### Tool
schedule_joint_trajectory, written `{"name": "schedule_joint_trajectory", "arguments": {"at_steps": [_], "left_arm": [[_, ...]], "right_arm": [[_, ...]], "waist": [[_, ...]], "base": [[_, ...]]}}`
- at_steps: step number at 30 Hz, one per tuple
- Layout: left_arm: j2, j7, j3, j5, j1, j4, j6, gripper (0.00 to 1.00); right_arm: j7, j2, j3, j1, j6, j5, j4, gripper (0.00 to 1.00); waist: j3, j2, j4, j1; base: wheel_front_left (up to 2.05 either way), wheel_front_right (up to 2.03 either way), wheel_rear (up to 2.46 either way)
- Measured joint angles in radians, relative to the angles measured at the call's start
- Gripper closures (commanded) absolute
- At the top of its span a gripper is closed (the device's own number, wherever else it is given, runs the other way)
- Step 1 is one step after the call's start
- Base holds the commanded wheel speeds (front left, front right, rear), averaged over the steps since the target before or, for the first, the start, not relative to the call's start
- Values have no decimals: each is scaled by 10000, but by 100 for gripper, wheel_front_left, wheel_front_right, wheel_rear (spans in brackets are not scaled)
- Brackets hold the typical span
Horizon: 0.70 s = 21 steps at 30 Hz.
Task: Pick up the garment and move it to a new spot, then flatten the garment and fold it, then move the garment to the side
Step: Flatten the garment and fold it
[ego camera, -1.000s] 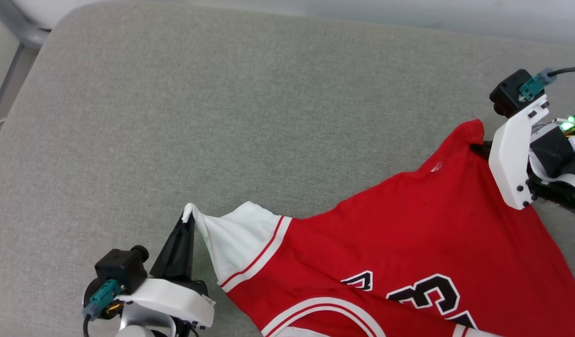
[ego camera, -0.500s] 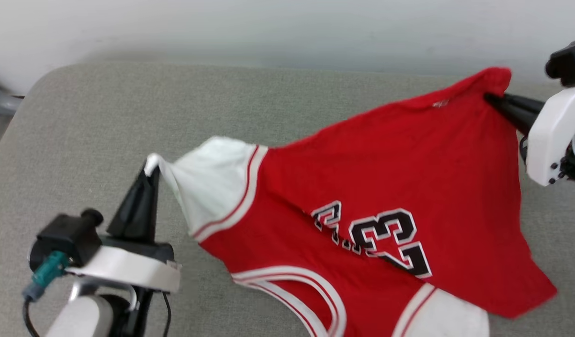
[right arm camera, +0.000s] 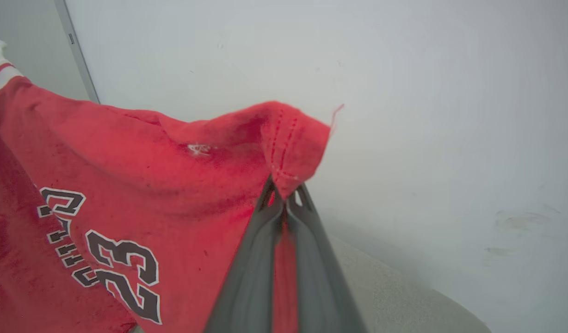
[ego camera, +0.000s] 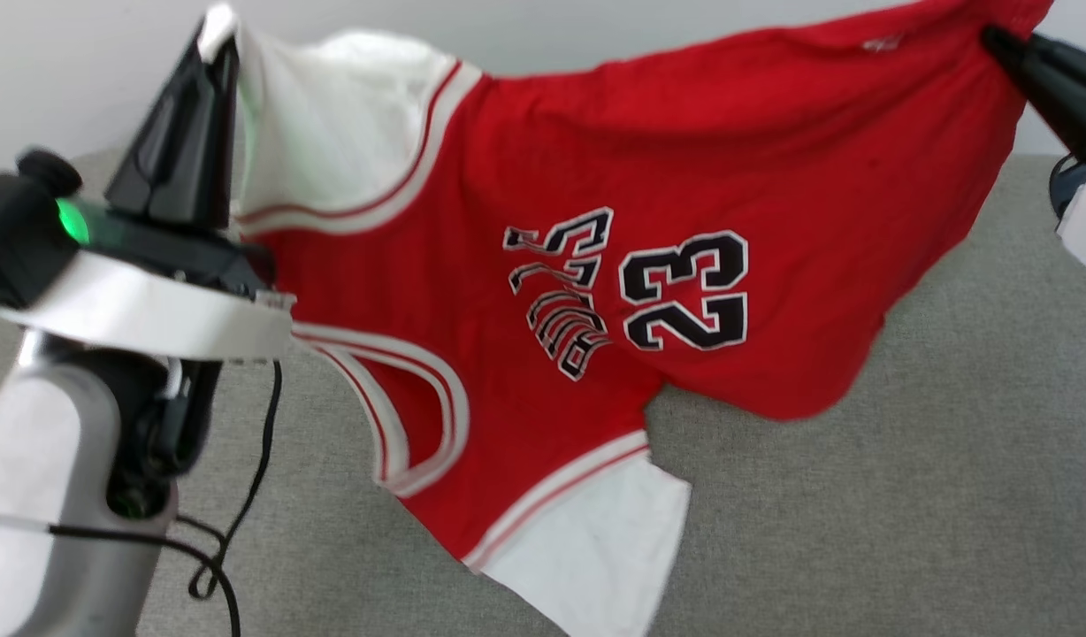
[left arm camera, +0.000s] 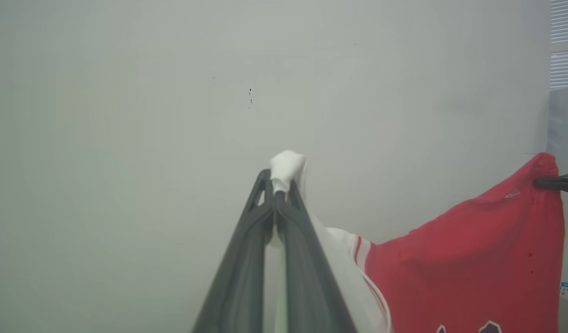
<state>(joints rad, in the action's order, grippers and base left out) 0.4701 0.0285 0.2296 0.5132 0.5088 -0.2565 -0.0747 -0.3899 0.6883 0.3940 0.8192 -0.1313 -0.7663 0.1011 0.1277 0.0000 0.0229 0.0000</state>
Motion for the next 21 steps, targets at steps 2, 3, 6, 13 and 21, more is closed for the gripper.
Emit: {"name": "schedule_joint_trajectory", "arguments": {"at_steps": [2,3,6,13,21], "left_arm": [[21,-132,25,-31,606,40,63,100],[12,-192,29,-21,935,67,125,100],[-4,-416,90,-15,1829,186,219,100],[-192,-738,362,-201,4410,917,583,100],[-600,-968,554,-316,8135,2518,1141,100]], "right_arm": [[-115,-102,-355,24,0,132,-199,100],[-176,-173,-548,78,0,201,-284,100],[-362,-428,-1020,363,0,439,-464,100],[-742,-970,-1776,1772,0,1035,-518,100],[-903,-1361,-2213,4622,0,1831,282,100]], "waist": [[113,0,-10,0],[183,0,-15,0],[436,0,-18,0],[1352,0,-3,0],[2884,0,40,2]], "base": [[0,0,0],[0,0,0],[0,0,0],[0,0,0],[0,0,0]]}}
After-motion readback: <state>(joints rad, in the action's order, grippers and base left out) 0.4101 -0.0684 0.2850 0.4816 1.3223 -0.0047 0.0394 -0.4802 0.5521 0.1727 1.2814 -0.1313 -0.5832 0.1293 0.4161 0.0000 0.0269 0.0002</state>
